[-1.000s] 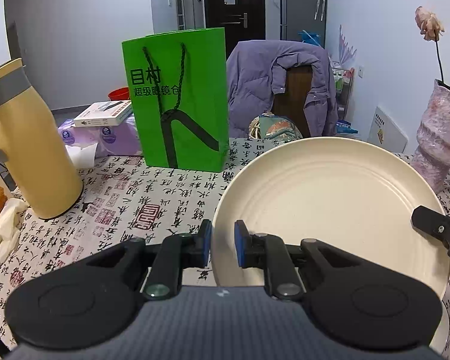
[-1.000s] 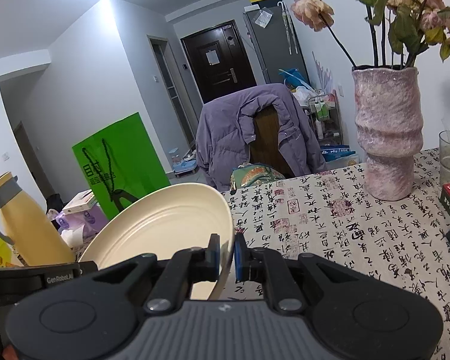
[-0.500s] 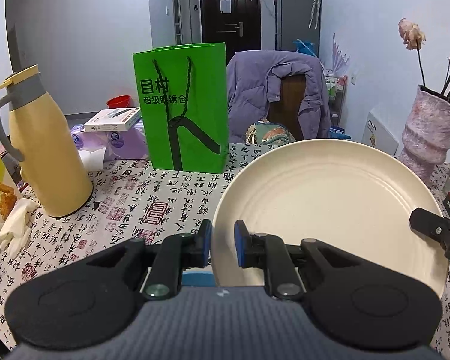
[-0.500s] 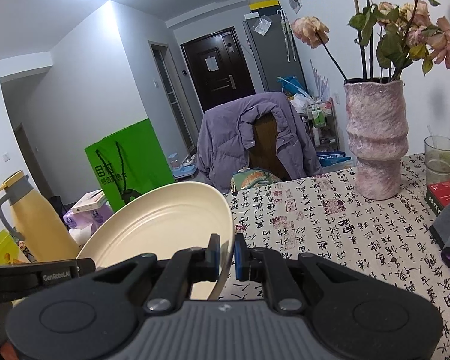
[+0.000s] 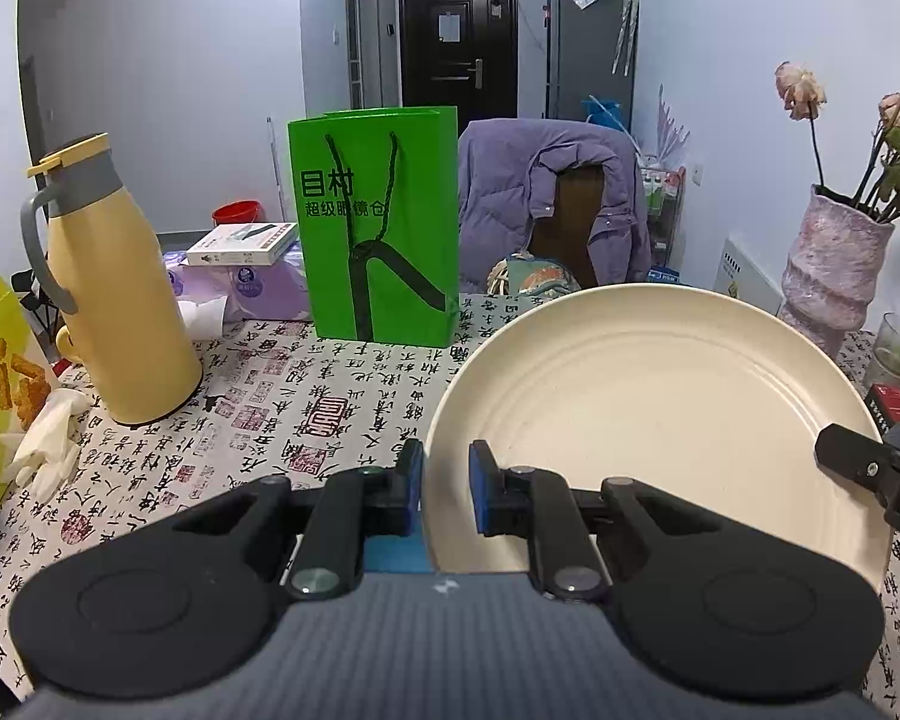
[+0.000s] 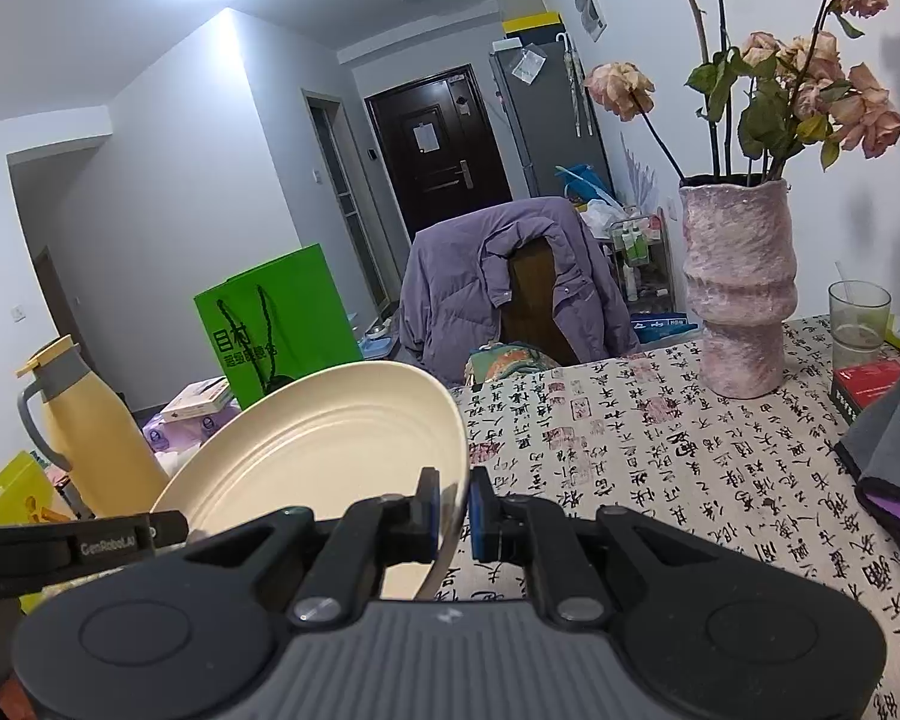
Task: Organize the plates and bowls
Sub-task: 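Carry the held cream plate with both grippers away from the pink vase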
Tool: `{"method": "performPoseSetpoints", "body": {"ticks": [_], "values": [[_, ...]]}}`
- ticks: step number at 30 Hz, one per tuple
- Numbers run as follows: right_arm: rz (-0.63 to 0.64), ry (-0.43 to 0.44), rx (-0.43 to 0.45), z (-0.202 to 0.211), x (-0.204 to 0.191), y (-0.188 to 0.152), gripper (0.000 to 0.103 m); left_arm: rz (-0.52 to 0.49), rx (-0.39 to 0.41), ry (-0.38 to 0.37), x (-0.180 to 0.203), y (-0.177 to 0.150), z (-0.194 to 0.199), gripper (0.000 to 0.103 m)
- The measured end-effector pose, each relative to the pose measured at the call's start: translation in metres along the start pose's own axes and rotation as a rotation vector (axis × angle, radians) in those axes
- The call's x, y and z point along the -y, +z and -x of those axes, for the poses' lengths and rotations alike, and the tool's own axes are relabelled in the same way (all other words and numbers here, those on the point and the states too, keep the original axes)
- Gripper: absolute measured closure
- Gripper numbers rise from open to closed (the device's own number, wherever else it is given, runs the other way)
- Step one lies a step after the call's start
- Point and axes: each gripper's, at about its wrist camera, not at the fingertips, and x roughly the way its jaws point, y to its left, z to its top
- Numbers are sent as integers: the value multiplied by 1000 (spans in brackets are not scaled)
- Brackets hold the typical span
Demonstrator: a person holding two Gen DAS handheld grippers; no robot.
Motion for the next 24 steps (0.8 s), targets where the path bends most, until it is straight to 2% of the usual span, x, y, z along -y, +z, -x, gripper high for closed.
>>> {"method": "performPoseSetpoints", "body": {"ticks": [24], "values": [[28, -13, 31, 56, -31, -26, 93, 35, 38, -35, -31, -28, 52, 86]]}}
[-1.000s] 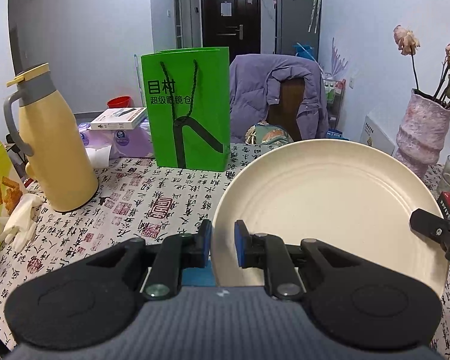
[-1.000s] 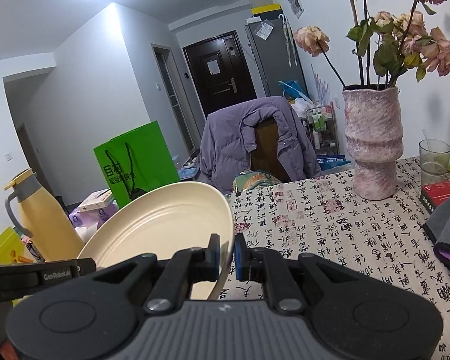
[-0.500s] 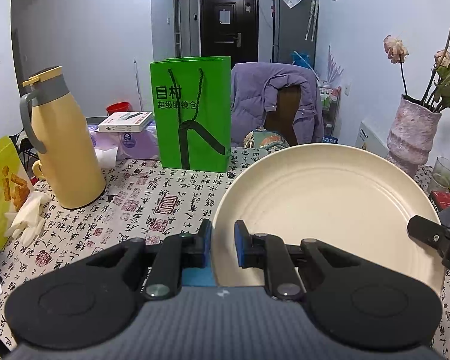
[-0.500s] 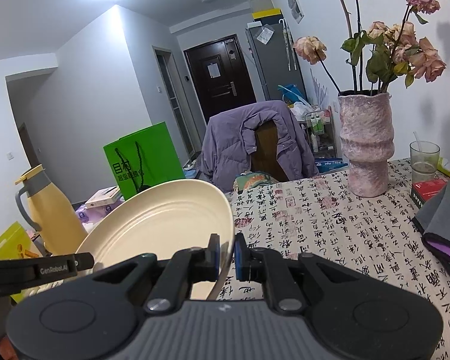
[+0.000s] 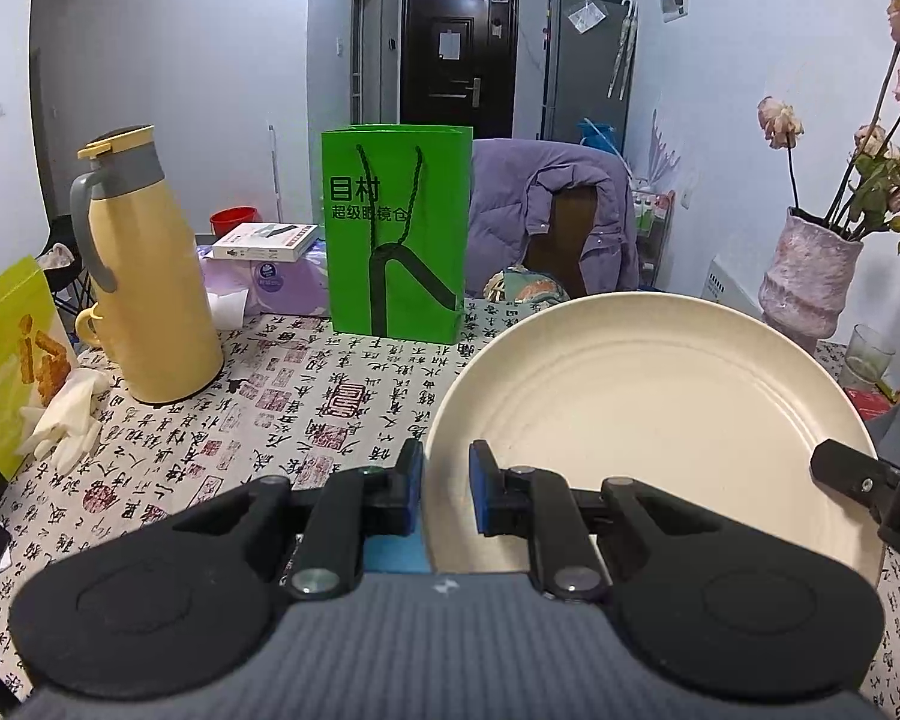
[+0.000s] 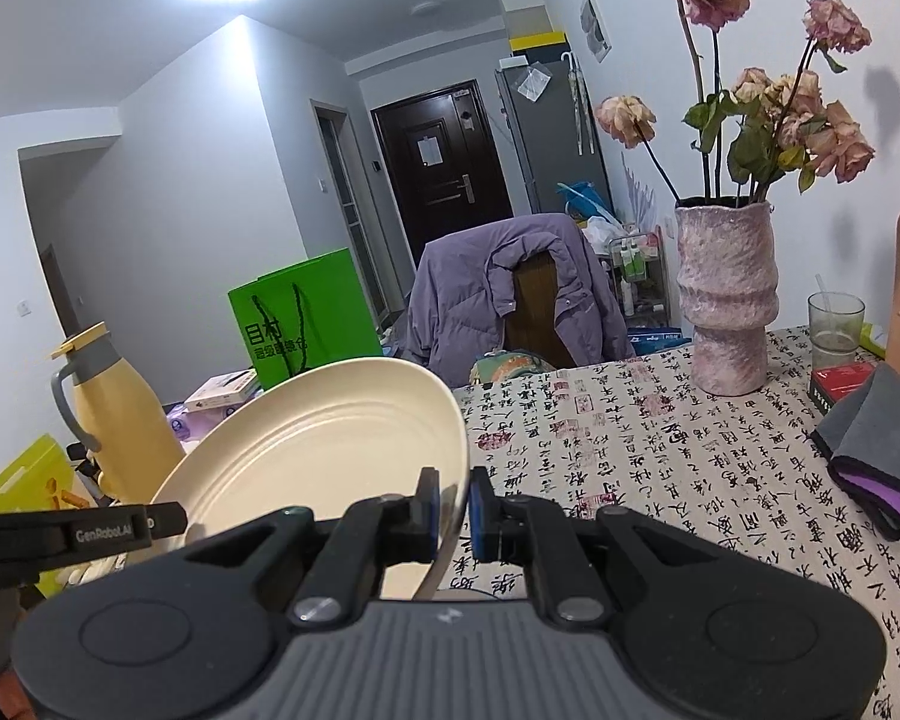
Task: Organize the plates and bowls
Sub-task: 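Carry the held cream plate with both grippers away from the pink vase, then carry the cream plate with both grippers toward the blue and white bowls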
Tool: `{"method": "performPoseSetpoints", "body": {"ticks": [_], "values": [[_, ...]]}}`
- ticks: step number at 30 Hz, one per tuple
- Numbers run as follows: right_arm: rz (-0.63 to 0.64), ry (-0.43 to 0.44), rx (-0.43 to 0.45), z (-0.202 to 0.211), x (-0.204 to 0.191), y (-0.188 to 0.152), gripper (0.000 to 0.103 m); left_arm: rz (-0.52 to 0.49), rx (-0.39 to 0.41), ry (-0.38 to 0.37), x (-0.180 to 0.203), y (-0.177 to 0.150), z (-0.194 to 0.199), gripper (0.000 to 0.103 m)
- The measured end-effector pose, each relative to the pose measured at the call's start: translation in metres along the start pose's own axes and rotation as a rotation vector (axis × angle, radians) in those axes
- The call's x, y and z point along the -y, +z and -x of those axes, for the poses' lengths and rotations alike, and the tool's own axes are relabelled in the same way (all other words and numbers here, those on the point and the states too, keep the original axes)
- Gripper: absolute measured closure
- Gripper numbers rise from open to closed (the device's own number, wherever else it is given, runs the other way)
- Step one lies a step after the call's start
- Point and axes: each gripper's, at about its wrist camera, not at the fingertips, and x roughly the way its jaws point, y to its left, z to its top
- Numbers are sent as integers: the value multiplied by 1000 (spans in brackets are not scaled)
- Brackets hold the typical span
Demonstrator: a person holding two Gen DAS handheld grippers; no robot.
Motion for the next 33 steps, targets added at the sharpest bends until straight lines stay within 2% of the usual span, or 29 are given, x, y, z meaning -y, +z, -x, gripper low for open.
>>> {"method": "performPoseSetpoints", "body": {"ticks": [33], "values": [[30, 8, 54, 78, -38, -39, 93, 31, 74, -48, -45, -43, 80, 86]]}}
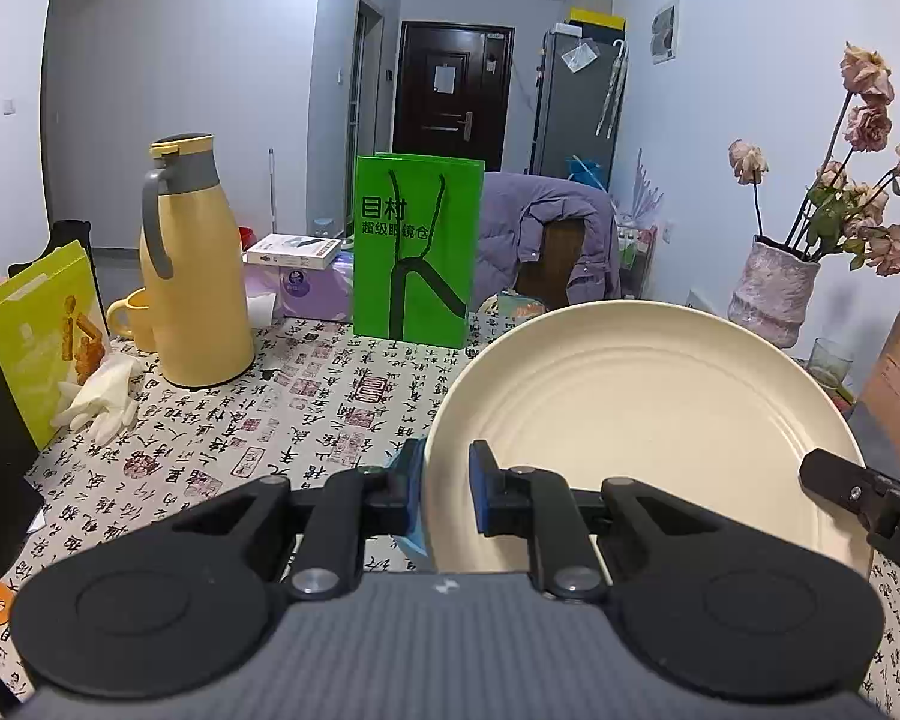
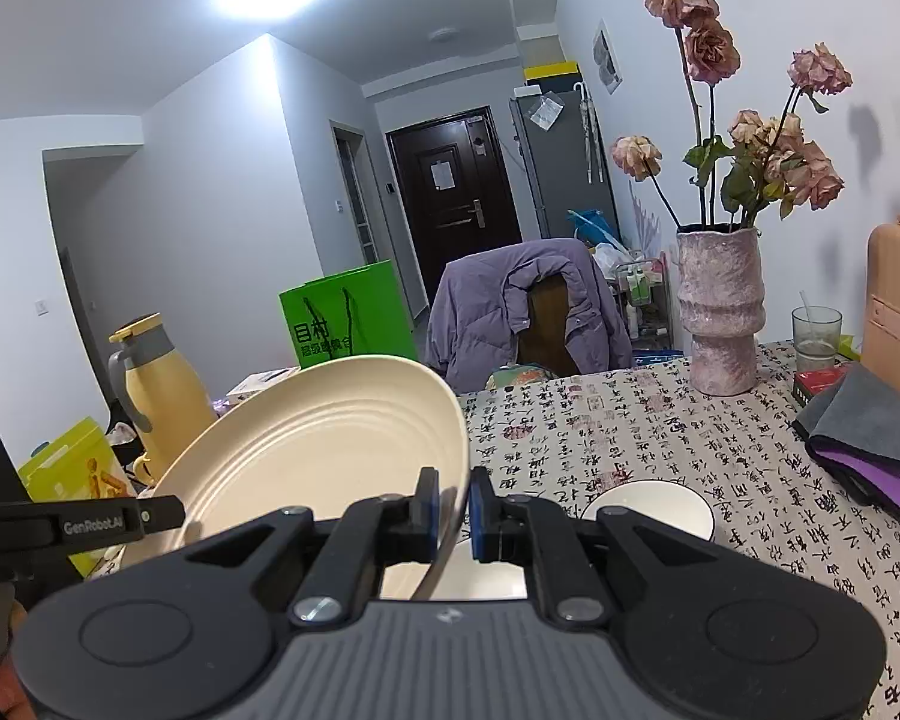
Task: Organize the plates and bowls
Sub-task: 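Carry the cream plate with both grippers toward the blue and white bowls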
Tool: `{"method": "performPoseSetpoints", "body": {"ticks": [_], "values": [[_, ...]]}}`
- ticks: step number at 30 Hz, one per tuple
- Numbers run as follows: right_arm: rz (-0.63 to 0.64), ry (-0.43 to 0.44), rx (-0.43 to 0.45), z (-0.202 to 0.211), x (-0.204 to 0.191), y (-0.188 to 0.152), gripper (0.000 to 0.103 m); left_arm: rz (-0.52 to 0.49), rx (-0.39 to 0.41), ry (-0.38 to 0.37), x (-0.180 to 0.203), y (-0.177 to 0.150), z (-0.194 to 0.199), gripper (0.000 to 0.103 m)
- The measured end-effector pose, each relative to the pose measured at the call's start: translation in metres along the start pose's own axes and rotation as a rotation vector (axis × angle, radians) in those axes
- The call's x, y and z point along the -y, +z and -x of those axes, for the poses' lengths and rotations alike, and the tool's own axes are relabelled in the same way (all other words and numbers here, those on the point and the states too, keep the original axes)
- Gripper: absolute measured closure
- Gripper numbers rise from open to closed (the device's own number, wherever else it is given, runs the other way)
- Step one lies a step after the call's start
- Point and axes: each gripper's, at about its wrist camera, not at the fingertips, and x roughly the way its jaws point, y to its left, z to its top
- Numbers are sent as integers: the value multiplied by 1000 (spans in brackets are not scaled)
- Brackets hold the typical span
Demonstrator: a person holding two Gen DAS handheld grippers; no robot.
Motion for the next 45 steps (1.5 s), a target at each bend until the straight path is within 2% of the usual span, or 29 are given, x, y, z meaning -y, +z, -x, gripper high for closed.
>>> {"method": "performPoseSetpoints", "body": {"ticks": [18, 45], "values": [[-3, 19, -1, 21, -11, -25, 93, 33, 22, -25, -20, -21, 21, 86], [-7, 33, -9, 36, -6, -52, 92, 60, 34, -77, -32, -53, 36, 86]]}}
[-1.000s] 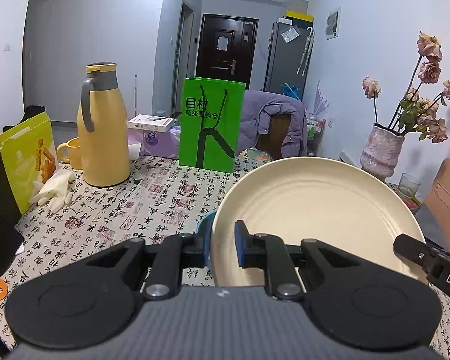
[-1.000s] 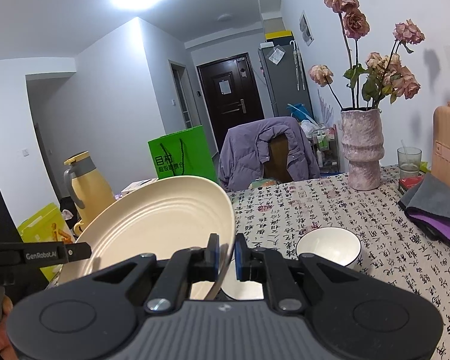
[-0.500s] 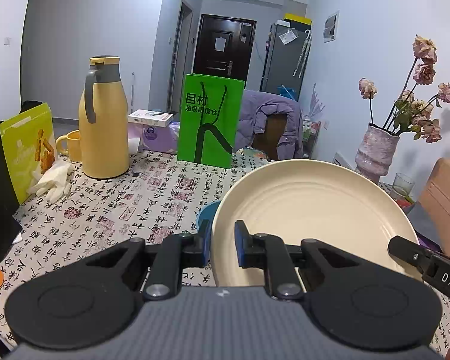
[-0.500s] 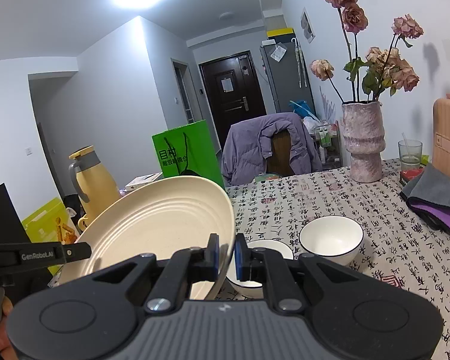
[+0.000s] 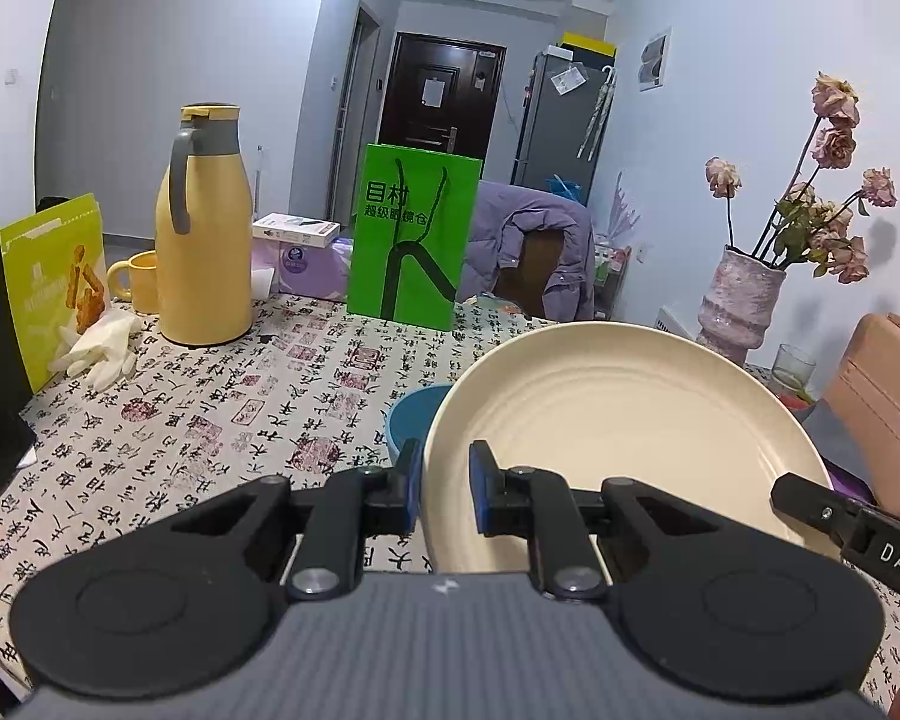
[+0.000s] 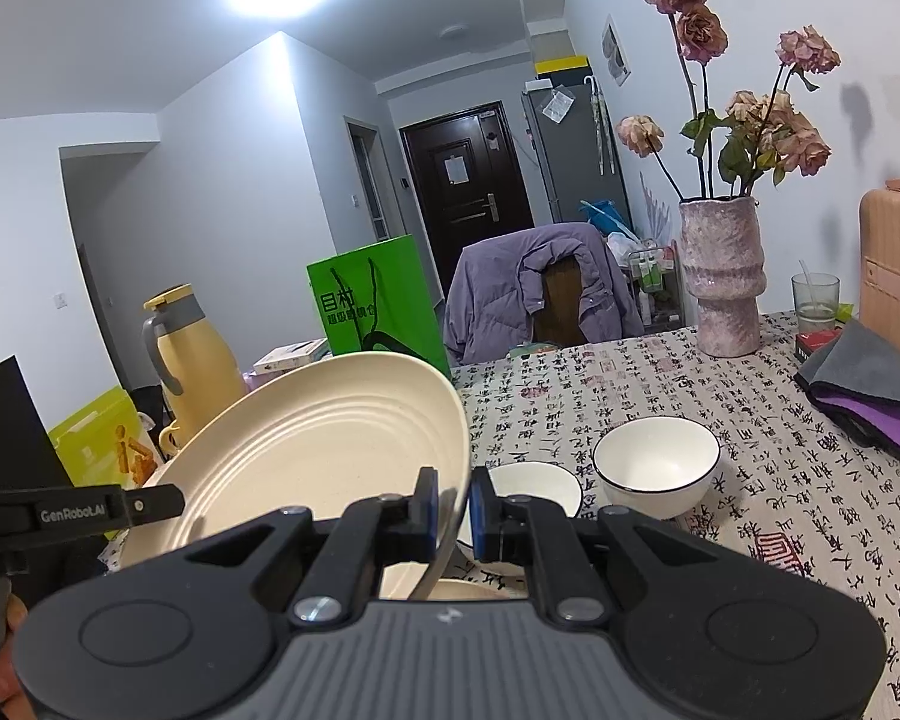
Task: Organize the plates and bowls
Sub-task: 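Carry the cream plate with both grippers toward the blue and white bowls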
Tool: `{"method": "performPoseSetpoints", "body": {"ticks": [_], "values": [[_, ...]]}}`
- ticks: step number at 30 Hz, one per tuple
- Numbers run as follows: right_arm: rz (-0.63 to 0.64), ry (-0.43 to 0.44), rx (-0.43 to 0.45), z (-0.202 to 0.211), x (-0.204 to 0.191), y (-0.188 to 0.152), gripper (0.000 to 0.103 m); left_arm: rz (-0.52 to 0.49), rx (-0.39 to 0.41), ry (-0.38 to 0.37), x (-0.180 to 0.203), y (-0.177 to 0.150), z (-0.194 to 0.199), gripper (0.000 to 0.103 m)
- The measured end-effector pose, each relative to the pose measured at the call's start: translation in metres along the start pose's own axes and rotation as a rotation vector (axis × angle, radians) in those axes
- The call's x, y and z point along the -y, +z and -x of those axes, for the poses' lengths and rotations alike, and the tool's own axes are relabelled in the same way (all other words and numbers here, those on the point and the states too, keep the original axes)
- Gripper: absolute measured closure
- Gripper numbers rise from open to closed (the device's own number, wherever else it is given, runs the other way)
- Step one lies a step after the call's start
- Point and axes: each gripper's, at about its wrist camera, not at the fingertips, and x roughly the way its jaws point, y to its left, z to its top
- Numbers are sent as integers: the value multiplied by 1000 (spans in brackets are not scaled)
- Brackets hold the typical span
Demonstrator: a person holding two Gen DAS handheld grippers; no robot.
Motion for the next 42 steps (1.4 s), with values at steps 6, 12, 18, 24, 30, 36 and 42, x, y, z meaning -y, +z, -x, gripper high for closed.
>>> {"method": "performPoseSetpoints", "body": {"ticks": [6, 12, 18, 24, 30, 36, 42], "values": [[1, -1, -12, 3, 3, -8, 92, 7, -4, -9, -2, -10, 0, 86], [-1, -2, -27, 4, 8, -17, 92, 16, -16, -35, -5, -21, -1, 86], [-9, -2, -55, 2, 14, -27, 92, 17, -11, -46, -6, -30, 0, 86], [-16, -7, -87, -1, 21, -40, 92, 25, -30, -63, -8, -39, -3, 86], [-26, -10, -115, -4, 27, -49, 92, 21, -53, -68, -8, -50, -7, 86], [-28, -13, -138, -6, 31, -57, 92, 18, -71, -66, -8, -59, -11, 86], [-26, -17, -162, -11, 32, -64, 92, 23, -100, -65, -11, -67, -17, 86]]}}
